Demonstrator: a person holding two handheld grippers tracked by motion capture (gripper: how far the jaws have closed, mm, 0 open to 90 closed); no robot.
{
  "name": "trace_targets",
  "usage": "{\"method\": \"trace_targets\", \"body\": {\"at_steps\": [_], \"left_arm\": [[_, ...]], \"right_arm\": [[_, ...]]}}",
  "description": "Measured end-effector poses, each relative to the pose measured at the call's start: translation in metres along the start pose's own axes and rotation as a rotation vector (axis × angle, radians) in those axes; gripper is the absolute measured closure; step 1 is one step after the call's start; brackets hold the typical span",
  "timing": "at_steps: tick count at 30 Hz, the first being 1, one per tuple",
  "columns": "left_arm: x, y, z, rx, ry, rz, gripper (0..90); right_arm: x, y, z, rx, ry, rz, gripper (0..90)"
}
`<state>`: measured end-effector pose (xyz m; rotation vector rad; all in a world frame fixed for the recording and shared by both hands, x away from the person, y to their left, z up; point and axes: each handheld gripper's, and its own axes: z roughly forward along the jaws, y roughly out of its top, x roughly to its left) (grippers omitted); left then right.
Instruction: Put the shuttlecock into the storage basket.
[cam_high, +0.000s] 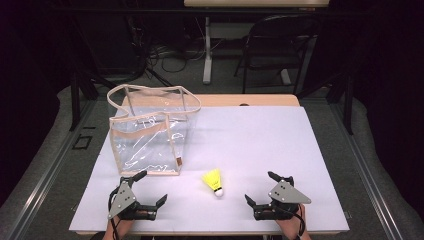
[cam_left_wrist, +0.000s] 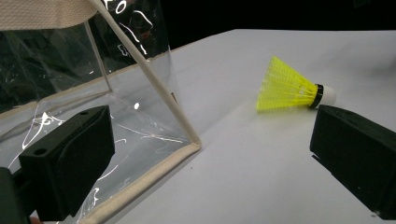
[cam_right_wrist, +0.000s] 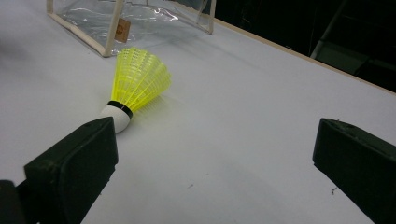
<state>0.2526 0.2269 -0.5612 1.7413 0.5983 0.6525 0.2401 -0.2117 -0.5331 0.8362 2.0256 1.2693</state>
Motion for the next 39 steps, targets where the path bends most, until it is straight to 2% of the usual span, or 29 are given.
{"method": "trace_targets", "body": {"at_steps": [8,24,39], "left_arm": [[0.000,0.000,-0.001,-0.002,0.004,-0.001,0.0],[0.000,0.000,-0.002,0.001,0.010,0.001,0.0],[0.000,0.000,-0.003,-0.001,0.008,0.004,0.0]], "right_arm": [[0.006,0.007,0.008,0.028,-0.007,0.036,0.0],[0.021,0.021,0.031,0.099,0.032,0.077,0.0],[0.036,0.028,0.049,0.155,0.069,0.077,0.0]]}}
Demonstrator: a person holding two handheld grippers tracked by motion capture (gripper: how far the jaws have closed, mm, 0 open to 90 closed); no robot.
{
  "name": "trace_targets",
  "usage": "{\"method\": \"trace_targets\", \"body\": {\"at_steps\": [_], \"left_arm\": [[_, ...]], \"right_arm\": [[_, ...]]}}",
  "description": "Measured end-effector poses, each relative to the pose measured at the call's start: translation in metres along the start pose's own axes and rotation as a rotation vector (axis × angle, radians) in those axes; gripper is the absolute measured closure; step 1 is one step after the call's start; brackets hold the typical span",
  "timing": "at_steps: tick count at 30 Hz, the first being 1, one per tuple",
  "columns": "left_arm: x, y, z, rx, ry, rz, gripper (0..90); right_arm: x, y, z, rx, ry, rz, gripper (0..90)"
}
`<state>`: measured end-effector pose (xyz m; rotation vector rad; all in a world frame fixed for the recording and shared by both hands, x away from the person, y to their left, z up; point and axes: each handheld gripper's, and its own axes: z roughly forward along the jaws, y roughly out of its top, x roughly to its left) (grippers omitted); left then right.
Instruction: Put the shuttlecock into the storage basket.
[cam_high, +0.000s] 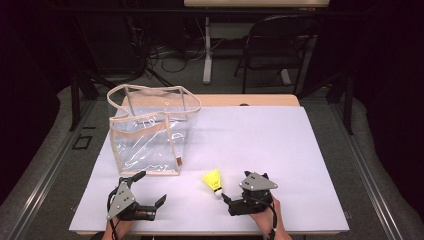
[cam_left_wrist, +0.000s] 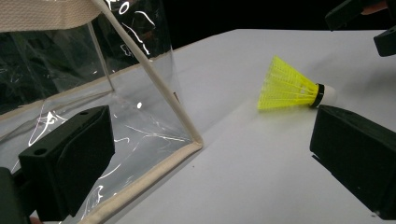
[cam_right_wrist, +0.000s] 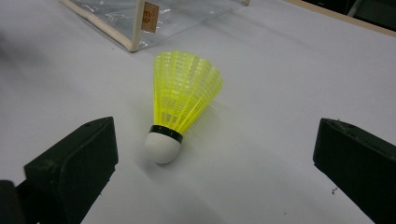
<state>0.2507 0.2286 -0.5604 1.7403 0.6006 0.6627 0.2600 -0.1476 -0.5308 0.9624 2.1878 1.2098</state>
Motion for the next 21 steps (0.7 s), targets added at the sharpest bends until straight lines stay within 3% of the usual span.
{"method": "trace_targets", "body": {"at_steps": [21], "left_arm": [[0.000,0.000,0.001,-0.002,-0.004,0.000,0.0]], "right_arm": [[0.012,0.008,0.019,0.046,0.034,0.016,0.0]]}}
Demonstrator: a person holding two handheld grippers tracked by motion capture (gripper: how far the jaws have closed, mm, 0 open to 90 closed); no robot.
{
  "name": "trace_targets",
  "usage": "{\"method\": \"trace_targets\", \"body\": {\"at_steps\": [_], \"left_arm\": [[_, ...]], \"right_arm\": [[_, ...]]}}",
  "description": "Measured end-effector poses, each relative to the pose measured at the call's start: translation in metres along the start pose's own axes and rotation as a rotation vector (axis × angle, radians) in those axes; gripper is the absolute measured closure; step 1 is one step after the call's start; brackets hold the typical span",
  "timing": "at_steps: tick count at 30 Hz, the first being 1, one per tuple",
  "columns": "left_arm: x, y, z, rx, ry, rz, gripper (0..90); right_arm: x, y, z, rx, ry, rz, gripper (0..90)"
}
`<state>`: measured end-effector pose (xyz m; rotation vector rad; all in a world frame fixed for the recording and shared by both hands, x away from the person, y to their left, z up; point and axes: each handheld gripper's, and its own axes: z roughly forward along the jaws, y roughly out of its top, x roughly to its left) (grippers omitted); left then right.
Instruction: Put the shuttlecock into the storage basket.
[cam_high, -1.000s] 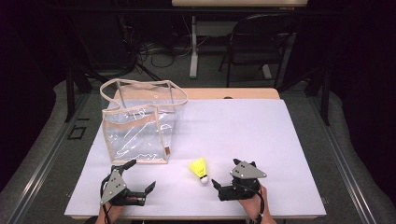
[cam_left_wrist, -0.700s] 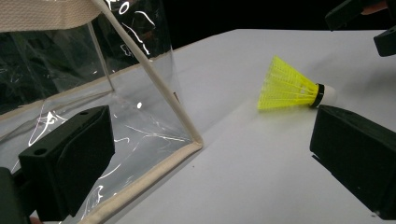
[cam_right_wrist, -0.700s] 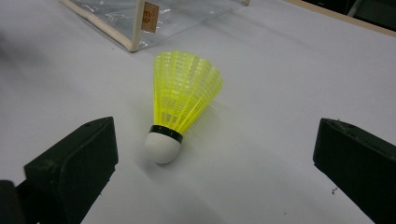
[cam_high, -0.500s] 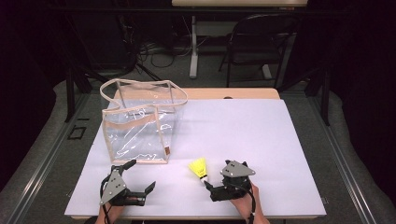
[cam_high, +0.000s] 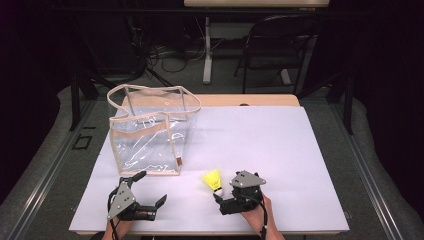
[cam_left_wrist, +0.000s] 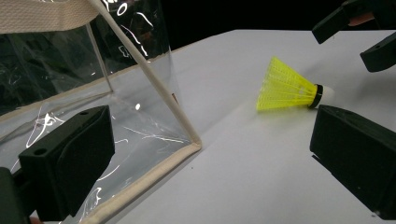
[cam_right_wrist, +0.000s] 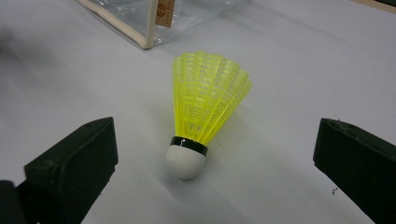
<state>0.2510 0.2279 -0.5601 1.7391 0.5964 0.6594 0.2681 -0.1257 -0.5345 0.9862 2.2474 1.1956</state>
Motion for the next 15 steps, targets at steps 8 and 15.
{"method": "trace_targets", "body": {"at_steps": [8,15], "left_arm": [[-0.001,0.000,0.000,0.002,-0.006,0.004,0.0],[0.000,0.000,-0.001,-0.003,0.001,0.000,0.0]], "right_arm": [[0.005,0.001,0.008,0.027,0.008,0.011,0.0],[0.010,0.003,0.015,0.051,0.015,0.020,0.0]]}}
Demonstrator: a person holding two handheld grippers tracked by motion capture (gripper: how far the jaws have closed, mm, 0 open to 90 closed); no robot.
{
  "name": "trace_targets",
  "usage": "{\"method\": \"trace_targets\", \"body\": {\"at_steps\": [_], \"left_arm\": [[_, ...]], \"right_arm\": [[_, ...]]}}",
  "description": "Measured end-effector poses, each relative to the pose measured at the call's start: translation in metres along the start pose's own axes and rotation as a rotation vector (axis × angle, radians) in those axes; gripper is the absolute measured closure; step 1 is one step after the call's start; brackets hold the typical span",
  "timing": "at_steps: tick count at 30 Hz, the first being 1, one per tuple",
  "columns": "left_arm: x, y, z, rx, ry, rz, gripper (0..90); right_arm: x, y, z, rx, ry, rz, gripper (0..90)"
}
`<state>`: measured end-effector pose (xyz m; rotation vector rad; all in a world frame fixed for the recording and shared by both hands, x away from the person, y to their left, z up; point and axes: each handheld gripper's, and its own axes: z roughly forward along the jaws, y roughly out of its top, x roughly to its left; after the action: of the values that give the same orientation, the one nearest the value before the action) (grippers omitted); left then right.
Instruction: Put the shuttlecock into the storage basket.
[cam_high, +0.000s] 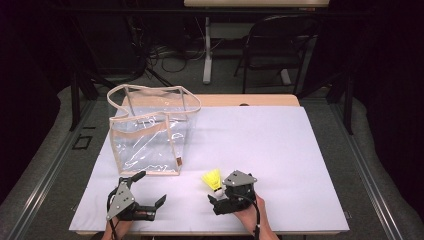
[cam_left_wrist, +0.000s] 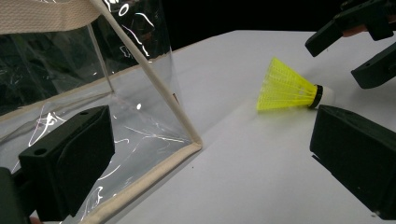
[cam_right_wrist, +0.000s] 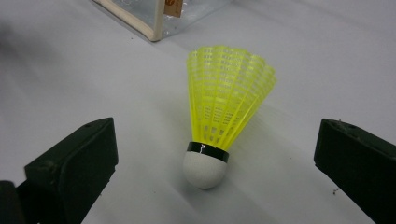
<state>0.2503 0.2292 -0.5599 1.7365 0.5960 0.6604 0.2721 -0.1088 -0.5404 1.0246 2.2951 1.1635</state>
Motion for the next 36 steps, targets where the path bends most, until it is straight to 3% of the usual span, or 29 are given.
{"method": "trace_targets", "body": {"at_steps": [11,27,36], "left_arm": [[0.000,0.000,-0.001,-0.001,-0.001,0.002,0.0],[-0.001,0.000,0.000,0.000,-0.001,0.003,0.0],[-0.001,0.000,0.000,0.002,-0.001,0.001,0.0]], "right_arm": [[0.006,0.002,0.011,0.045,-0.017,0.032,1.5],[0.010,0.000,0.025,0.112,-0.057,0.087,32.7],[0.010,-0.002,0.029,0.135,-0.070,0.106,45.1]]}}
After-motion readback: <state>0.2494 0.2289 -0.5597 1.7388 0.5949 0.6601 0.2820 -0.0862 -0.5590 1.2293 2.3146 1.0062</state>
